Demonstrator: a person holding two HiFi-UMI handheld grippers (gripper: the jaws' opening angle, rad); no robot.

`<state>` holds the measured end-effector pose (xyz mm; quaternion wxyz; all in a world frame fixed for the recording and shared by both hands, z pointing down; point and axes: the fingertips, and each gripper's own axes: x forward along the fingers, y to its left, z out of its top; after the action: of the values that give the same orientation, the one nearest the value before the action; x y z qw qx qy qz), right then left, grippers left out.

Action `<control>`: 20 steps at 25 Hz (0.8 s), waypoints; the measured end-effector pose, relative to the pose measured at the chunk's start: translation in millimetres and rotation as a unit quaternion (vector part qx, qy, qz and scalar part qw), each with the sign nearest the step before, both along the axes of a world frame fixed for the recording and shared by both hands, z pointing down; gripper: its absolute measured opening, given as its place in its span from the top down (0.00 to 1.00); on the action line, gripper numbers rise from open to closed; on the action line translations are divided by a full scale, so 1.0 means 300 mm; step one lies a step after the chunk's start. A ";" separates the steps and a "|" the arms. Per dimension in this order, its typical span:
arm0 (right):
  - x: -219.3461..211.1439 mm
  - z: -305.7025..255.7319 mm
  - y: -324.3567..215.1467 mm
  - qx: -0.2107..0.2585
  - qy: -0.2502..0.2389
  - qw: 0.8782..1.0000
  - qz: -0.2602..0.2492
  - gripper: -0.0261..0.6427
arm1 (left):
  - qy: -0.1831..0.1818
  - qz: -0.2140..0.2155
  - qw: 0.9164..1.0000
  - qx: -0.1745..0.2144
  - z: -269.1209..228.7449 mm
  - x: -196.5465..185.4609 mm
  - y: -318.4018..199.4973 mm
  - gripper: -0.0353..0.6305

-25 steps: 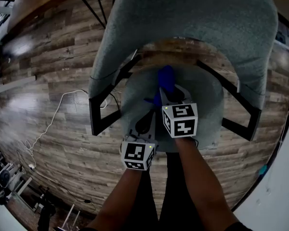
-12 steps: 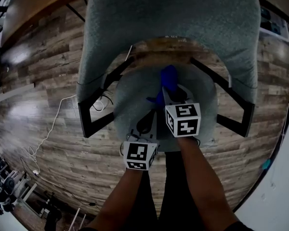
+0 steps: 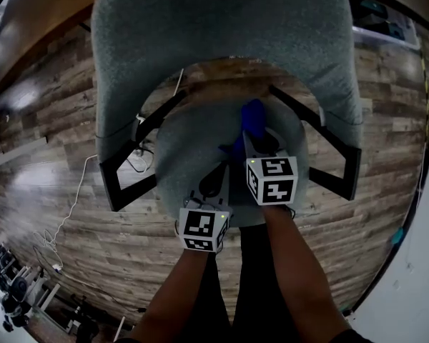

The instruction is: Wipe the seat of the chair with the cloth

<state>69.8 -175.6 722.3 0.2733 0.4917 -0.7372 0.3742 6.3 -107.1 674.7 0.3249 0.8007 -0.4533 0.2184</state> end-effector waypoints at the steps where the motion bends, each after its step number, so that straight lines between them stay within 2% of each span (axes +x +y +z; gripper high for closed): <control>1: 0.016 0.000 0.000 0.000 0.001 1.000 0.004 0.80 | 0.001 0.003 1.000 0.000 -0.001 0.010 -0.003 0.94; 16: 0.218 -0.002 0.020 0.002 0.024 0.997 0.077 0.80 | 0.009 0.043 0.999 -0.006 0.005 0.118 0.024 0.94; 20: 0.254 -0.005 0.022 0.005 0.034 0.995 0.093 0.80 | 0.012 0.049 0.999 0.004 -0.025 0.121 0.017 0.94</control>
<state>146.0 -169.1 720.9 0.2601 0.5717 -0.6804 0.3776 42.5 -102.0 667.3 0.3164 0.8260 -0.4101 0.2225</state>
